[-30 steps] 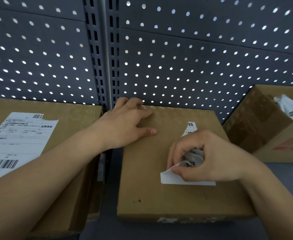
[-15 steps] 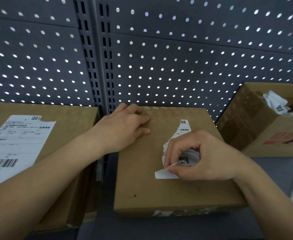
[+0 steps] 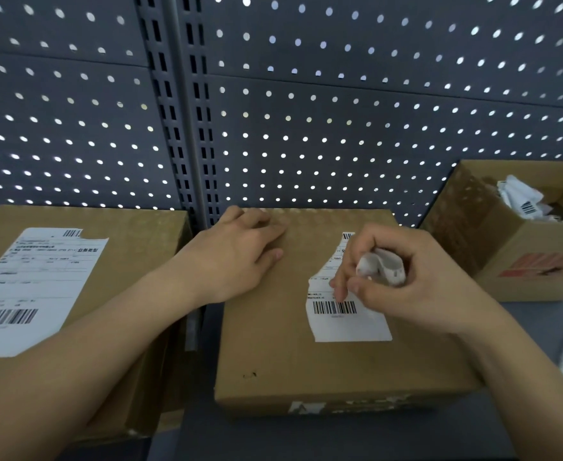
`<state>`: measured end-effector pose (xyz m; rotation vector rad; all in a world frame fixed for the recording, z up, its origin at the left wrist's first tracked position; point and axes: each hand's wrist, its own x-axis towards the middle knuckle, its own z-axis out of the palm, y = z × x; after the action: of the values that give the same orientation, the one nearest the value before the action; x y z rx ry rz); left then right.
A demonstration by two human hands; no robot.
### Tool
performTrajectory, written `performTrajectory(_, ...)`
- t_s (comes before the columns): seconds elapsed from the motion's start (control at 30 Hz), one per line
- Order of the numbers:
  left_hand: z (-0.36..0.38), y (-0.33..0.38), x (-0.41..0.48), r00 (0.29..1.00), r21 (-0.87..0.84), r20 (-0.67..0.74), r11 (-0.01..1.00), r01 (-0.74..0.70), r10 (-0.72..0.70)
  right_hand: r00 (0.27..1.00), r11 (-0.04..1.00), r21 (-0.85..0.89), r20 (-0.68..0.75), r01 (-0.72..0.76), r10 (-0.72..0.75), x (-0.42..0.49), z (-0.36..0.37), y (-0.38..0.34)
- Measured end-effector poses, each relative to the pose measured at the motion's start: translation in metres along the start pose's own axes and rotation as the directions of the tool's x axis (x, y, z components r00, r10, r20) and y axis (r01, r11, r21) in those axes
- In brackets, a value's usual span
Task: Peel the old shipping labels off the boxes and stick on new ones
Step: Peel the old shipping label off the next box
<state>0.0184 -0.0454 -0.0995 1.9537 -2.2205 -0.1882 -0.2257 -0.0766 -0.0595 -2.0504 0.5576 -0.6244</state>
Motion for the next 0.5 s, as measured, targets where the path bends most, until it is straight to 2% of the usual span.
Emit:
performTrajectory(0.3, 0.0, -0.001, 0.0, 1.0, -0.024, 0.0, 1.0, -0.012, 0.012, 0.974, 0.98, -0.112, -0.18, -0.162, 0.14, 0.01, -0.003, 0.018)
performTrajectory(0.5, 0.0, 0.001, -0.001, 1.0, -0.011, 0.019, 1.0, -0.002, 0.003, 0.966, 0.954, -0.24, -0.226, -0.178, 0.123, 0.011, -0.003, 0.033)
